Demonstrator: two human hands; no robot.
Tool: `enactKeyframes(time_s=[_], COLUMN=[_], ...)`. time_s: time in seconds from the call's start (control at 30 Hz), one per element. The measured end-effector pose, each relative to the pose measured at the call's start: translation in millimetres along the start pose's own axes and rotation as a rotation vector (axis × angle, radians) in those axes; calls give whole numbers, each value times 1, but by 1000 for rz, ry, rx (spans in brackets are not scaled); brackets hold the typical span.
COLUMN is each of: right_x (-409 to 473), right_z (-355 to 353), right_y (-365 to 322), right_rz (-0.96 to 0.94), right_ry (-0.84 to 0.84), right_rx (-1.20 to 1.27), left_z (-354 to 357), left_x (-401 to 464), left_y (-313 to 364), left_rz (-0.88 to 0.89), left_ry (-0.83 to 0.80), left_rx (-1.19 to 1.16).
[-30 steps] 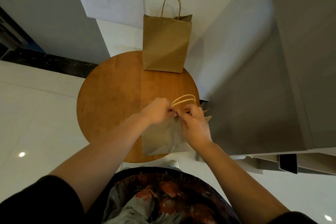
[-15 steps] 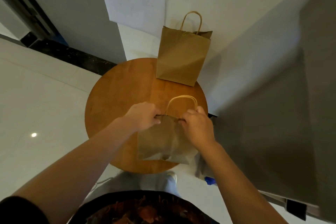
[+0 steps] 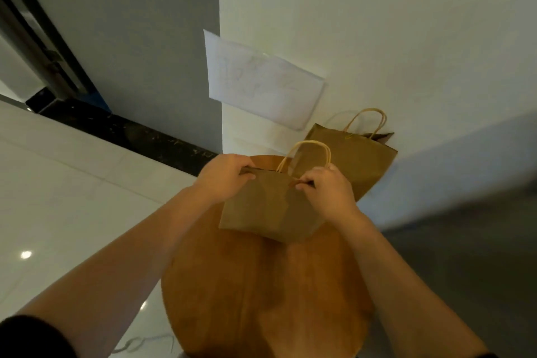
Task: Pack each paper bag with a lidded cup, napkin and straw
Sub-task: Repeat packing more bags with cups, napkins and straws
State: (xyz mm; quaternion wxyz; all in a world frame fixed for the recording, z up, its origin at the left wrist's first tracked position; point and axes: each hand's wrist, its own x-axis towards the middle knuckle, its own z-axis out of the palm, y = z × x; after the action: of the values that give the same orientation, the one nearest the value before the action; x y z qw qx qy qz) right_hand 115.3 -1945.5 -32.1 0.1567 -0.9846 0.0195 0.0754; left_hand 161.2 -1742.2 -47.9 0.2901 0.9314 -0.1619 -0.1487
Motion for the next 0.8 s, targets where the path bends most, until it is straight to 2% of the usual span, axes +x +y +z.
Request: enactKeyframes(time_s=[0.37, 0.53, 0.63, 0.8], right_x=[131, 154, 159, 171], right_z=[-7, -5, -3, -5], right_y=[-45, -45, -43, -38], right_rz=[75, 75, 30, 24], right_ry=[-2, -8, 30, 68], right_rx=[-14, -34, -57, 45], left_z=[-51, -48, -50, -66], left_x=[115, 135, 140, 149], left_y=[-55, -61, -63, -61], left_rz=[-32, -36, -51, -28], left_ry=[74, 51, 82, 152], left_rx=[-61, -55, -50, -30])
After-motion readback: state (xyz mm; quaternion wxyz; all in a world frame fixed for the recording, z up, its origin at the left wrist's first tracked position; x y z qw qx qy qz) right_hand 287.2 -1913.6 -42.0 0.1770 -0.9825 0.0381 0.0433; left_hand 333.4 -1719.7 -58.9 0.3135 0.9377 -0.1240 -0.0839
